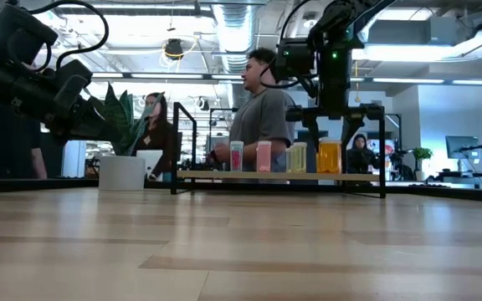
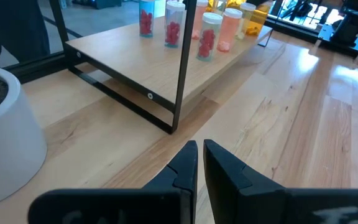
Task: Pick and place medicine bottles onto shelf by color
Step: Put the orange pill bottle on the shelf
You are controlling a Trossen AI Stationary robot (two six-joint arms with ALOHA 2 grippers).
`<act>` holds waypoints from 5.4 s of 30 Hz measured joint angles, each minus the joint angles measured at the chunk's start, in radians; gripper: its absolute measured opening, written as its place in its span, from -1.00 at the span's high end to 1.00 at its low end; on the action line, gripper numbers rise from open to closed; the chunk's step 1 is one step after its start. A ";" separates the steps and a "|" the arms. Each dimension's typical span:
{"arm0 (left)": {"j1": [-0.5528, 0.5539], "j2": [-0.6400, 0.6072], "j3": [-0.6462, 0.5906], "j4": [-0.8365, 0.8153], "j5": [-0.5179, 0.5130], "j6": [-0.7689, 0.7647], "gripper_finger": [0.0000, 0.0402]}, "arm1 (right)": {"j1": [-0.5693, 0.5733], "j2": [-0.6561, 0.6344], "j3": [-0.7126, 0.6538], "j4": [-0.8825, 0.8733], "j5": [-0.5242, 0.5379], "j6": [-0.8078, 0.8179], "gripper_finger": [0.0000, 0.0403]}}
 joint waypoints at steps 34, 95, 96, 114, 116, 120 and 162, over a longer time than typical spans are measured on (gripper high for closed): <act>0.000 0.000 0.000 0.000 0.000 0.000 0.93 | 0.016 0.000 0.022 -0.084 0.021 0.145 -0.25; 0.000 0.000 0.000 0.000 0.000 0.000 0.93 | 0.024 0.000 0.013 -0.128 0.048 0.307 -0.25; 0.000 0.000 0.000 0.000 0.000 0.000 0.93 | 0.024 0.000 0.013 -0.129 0.048 0.307 -0.24; 0.000 0.000 0.000 0.000 0.000 0.000 0.93 | 0.024 0.000 0.013 -0.131 0.048 0.306 -0.24; 0.000 0.000 0.000 0.000 0.000 0.000 0.93 | 0.024 0.000 0.013 -0.131 0.048 0.306 -0.24; 0.000 0.000 0.000 0.000 0.000 0.000 0.93 | 0.022 0.000 0.013 -0.128 0.048 0.291 -0.24; 0.000 0.000 0.000 0.000 0.000 0.000 0.93 | 0.020 0.000 0.013 -0.114 0.047 0.290 -0.30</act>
